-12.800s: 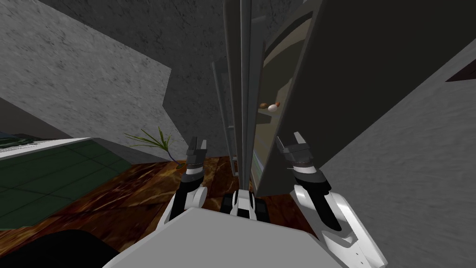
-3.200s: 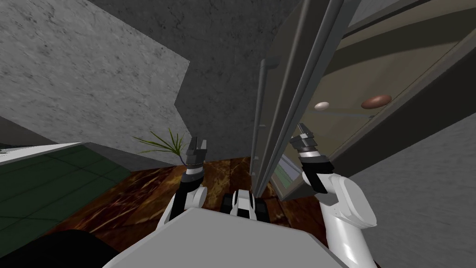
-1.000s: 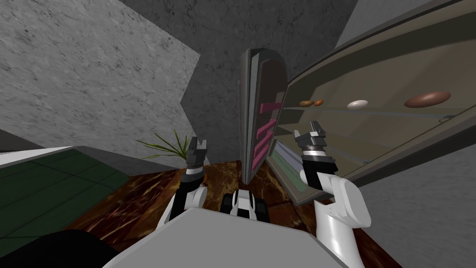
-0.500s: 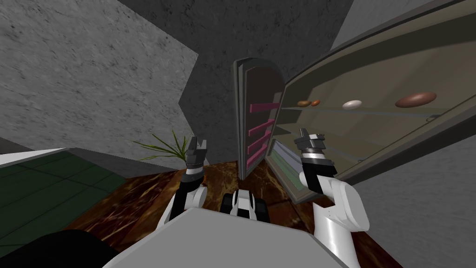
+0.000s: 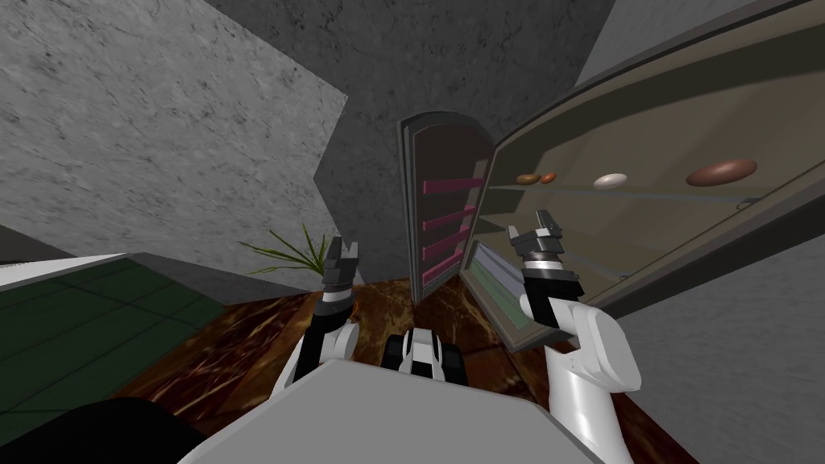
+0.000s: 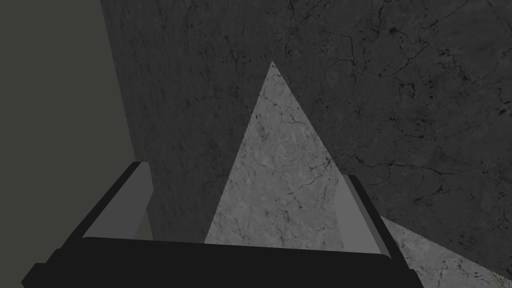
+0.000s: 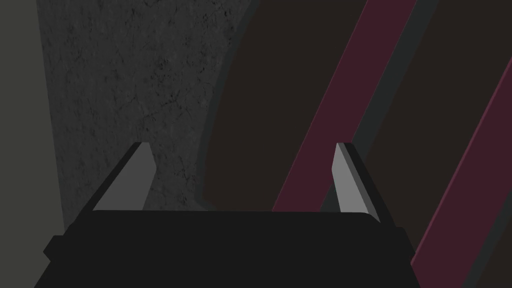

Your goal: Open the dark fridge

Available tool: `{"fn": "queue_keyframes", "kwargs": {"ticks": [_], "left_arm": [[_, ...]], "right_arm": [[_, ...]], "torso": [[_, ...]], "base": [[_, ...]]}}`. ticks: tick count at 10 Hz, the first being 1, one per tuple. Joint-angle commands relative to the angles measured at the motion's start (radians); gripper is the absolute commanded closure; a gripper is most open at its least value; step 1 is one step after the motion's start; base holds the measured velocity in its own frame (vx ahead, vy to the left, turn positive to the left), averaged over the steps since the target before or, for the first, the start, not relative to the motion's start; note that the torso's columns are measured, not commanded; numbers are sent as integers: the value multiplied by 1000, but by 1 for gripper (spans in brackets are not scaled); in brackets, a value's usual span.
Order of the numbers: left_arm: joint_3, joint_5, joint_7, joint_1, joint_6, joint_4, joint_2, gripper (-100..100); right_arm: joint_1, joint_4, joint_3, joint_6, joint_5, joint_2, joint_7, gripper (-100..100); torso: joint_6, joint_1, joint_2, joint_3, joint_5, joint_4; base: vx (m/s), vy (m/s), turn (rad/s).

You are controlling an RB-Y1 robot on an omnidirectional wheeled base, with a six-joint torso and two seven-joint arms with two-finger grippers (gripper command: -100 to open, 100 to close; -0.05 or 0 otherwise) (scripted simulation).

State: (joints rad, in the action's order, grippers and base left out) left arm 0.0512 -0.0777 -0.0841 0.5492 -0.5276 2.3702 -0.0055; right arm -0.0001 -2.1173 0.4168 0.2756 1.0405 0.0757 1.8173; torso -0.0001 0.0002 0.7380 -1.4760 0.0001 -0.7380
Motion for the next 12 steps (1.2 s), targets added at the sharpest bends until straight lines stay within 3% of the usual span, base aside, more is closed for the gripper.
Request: {"fn": "queue_keyframes", "kwargs": {"ticks": [1,2,6,7,8,9,10,12], "left_arm": [[0,0,0,0,0,0,0,0],[0,0,0,0,0,0,0,0],[0,0,0,0,0,0,0,0],[0,0,0,0,0,0,0,0],[0,0,0,0,0,0,0,0],[0,0,0,0,0,0,0,0],[0,0,0,0,0,0,0,0],[0,0,0,0,0,0,0,0]], "right_arm": [[-24,5,-21,-77,24,75,-60,-100],[-24,5,-21,-86,24,79,-60,-100],[-67,17,-57,-208,64,201,-150,-100],[-67,17,-57,-217,64,204,-150,-100],[-78,20,-66,-250,74,235,-172,-100],[-72,19,-58,-222,69,212,-156,-100],[-73,19,-59,-228,70,215,-160,0],[-73,19,-59,-228,70,215,-159,0]], "torso": [[0,0,0,0,0,0],[0,0,1,0,0,0],[0,0,0,0,0,0],[0,0,1,1,0,0],[0,0,0,0,0,0],[0,0,-1,0,0,0],[0,0,-1,-1,0,0],[0,0,-1,-1,0,0]], "base": [[-52,7,46],[-32,3,20],[-39,3,50],[-38,3,19],[-28,6,33],[-13,1,8],[0,0,0],[0,0,0]]}}
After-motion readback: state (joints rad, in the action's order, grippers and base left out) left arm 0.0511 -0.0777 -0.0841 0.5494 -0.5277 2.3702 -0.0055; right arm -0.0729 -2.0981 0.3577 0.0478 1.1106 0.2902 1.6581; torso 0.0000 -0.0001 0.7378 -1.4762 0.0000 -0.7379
